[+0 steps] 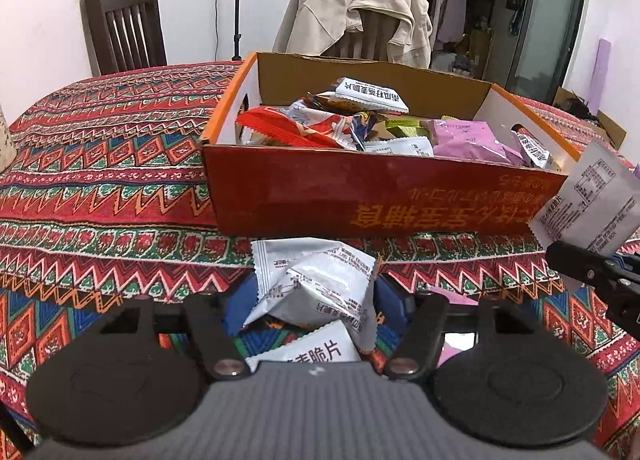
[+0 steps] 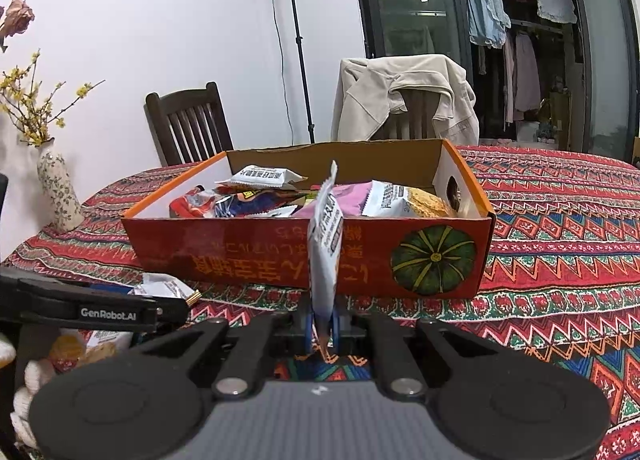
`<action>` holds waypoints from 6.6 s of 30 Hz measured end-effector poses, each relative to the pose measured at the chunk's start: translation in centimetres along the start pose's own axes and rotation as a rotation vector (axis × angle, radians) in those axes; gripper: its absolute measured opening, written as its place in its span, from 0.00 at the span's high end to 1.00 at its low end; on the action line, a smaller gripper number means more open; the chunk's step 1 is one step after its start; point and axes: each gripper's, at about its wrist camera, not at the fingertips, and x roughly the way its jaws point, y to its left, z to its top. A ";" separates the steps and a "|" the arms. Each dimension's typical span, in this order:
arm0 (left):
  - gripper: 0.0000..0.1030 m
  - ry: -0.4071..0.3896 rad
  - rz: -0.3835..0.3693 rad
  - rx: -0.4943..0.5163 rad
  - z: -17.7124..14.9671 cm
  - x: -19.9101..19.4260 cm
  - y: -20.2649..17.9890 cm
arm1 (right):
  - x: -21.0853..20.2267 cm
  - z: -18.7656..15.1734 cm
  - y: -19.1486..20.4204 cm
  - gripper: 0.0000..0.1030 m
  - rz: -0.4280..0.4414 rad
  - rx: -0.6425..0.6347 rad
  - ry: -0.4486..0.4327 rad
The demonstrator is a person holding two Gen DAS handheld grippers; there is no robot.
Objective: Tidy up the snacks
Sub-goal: 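Lift both white packets and carry them over the orange box, then open both tools to drop the white packets into the box, then withdraw both tools and lower them to the remaining packets, then grasp the pink packet with the right tool while the left tool grasps the biscuit packet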
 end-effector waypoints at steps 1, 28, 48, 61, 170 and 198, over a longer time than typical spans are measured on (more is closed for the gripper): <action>0.37 -0.001 -0.001 -0.004 -0.1 -0.2 0.1 | 0.0 0.0 0.0 0.91 0.001 -0.001 -0.002; 0.39 -0.251 -0.056 0.029 0.5 -7.8 -1.9 | -2.5 0.9 1.3 0.91 0.021 -0.056 -0.095; 0.39 -0.358 -0.025 -0.070 10.4 -3.5 -2.9 | 2.3 10.6 -0.3 0.91 -0.104 -0.014 -0.156; 0.31 -0.365 0.022 -0.032 9.3 2.8 -2.3 | 7.6 8.6 -2.6 0.88 -0.107 -0.022 -0.133; 0.00 -0.024 0.181 -0.122 -5.8 -4.9 -0.9 | -1.8 -2.0 1.5 0.42 -0.042 0.031 0.056; 0.53 -0.128 0.067 -0.123 -6.4 -7.7 -0.5 | -1.5 -2.3 1.8 0.42 -0.037 0.031 0.064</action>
